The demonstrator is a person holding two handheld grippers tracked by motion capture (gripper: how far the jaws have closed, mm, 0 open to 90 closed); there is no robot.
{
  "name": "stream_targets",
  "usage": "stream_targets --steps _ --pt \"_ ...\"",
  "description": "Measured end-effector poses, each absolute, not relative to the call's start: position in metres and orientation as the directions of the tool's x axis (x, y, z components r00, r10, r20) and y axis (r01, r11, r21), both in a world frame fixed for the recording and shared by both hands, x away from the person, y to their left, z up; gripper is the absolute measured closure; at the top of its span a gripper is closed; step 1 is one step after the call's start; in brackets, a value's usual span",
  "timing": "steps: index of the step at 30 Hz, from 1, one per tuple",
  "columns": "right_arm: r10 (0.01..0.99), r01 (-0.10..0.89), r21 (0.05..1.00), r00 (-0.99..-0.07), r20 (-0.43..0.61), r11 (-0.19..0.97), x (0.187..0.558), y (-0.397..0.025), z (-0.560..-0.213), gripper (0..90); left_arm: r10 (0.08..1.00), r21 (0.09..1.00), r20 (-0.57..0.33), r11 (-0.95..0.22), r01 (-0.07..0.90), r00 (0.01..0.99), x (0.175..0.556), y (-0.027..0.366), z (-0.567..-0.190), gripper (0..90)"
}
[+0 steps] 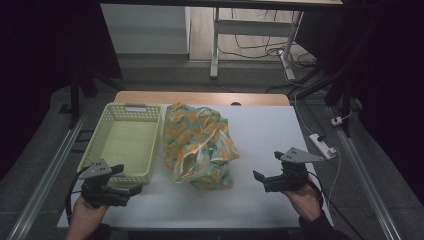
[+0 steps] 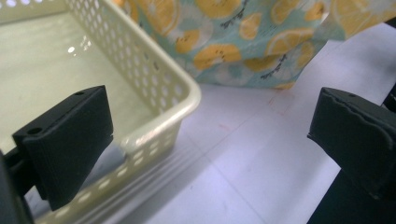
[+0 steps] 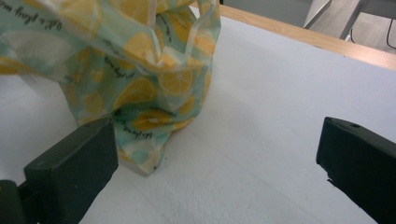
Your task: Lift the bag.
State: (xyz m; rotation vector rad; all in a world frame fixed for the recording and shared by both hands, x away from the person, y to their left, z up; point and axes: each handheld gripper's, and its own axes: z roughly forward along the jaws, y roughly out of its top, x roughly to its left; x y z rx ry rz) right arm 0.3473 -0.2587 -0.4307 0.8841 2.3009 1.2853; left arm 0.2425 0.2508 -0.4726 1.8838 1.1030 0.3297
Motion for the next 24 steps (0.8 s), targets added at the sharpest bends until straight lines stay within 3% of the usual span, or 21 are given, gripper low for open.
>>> stream_targets --steps 24 --pt "0.729 0.438 0.805 -0.685 0.010 0.400 0.310 -0.299 -0.475 0.0 0.862 0.771 -0.197 -0.158 0.616 0.467 0.211 0.279 -0.503 0.0"
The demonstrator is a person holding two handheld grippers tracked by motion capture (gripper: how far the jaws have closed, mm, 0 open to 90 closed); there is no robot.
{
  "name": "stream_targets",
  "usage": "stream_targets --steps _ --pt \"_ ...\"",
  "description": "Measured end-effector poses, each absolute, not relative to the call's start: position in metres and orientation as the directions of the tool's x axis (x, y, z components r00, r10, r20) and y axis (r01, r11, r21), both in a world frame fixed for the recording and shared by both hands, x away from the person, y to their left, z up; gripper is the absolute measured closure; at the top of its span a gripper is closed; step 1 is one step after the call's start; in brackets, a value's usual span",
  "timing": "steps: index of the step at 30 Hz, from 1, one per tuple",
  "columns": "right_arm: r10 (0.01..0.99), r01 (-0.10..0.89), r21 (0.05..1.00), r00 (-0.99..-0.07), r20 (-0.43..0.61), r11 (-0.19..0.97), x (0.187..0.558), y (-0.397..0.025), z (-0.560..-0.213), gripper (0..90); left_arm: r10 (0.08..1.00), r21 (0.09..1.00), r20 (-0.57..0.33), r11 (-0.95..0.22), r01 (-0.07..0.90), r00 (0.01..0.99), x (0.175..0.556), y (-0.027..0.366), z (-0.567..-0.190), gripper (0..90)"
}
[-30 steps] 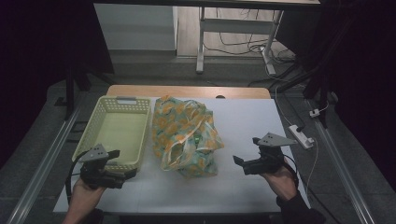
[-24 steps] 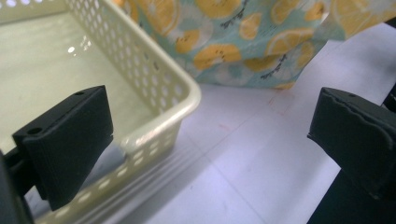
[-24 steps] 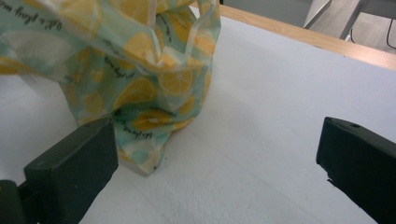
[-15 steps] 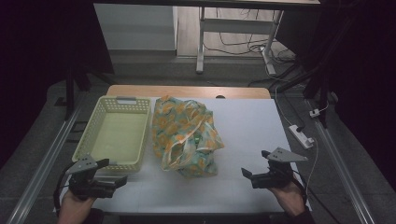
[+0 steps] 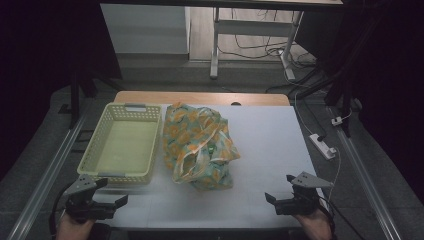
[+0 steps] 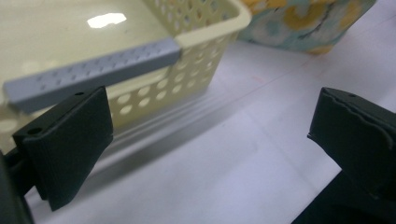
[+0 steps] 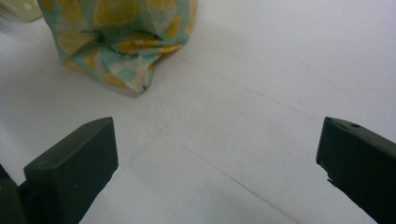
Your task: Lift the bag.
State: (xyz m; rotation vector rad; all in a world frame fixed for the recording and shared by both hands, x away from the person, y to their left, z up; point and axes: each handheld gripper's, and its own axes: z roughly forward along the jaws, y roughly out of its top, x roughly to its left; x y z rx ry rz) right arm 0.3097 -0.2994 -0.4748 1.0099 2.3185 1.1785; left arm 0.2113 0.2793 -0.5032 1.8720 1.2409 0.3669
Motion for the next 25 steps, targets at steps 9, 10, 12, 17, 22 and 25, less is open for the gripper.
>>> stream_targets --steps 9,10,12,17,22,25 --pt "0.739 0.483 0.769 -0.674 0.019 0.420 0.305 -0.308 -0.489 0.0 0.882 0.742 -0.167 -0.183 0.645 0.442 0.208 0.282 -0.514 0.0" --pt "0.741 0.489 0.764 -0.671 0.020 0.422 0.304 -0.308 -0.490 0.0 0.883 0.736 -0.161 -0.190 0.650 0.440 0.208 0.282 -0.515 0.0" --pt "0.745 0.502 0.751 -0.667 0.019 0.430 0.304 -0.309 -0.493 0.0 0.889 0.726 -0.150 -0.198 0.659 0.432 0.208 0.282 -0.517 0.0" --pt "0.745 0.530 0.708 -0.667 0.008 0.467 0.304 -0.309 -0.501 0.0 0.897 0.705 -0.143 -0.205 0.679 0.418 0.208 0.281 -0.520 0.0" --pt "0.748 0.542 0.703 -0.663 0.022 0.460 0.305 -0.310 -0.502 0.0 0.901 0.676 -0.133 -0.223 0.702 0.413 0.210 0.279 -0.522 0.0" --pt "0.747 0.543 0.701 -0.664 0.020 0.463 0.305 -0.310 -0.502 0.0 0.898 0.673 -0.140 -0.223 0.705 0.418 0.211 0.279 -0.521 0.0"
